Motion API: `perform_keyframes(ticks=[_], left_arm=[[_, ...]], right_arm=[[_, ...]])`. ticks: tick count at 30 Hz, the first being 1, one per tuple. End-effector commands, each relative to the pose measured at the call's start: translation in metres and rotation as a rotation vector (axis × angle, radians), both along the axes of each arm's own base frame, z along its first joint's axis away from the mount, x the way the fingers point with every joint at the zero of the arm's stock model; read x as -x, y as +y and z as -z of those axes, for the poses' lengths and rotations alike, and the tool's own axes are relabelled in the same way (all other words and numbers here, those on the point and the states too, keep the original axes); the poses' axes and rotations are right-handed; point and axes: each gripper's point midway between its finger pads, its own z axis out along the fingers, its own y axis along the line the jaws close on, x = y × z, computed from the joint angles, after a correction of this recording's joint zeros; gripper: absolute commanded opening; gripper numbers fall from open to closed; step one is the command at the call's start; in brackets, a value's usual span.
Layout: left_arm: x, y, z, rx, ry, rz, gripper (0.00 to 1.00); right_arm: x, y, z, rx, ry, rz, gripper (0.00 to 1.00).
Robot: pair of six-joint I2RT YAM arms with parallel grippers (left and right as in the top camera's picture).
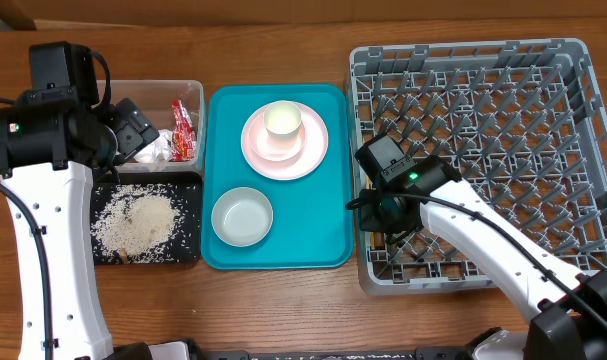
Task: Sort waste into correct bins and load items into the dishwasher
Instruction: 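Insert the chopstick into the rack slot and open the right gripper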
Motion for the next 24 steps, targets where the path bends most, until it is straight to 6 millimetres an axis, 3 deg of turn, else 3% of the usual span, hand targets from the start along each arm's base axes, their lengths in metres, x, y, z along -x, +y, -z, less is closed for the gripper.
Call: perform_keyframes(ticks=[1,24], left_arm=[[-0.001,0.0,0.0,-0.007,0.002,0.012,1.0],[-0.001,0.0,0.0,-0.007,0.002,0.012,1.0]], right_arm=[[0.005,0.007,0.0,-0.029,0.021,-0.011,0.04],[0.01,0.018,-0.001,-0.093,0.052,-0.023,0.04]])
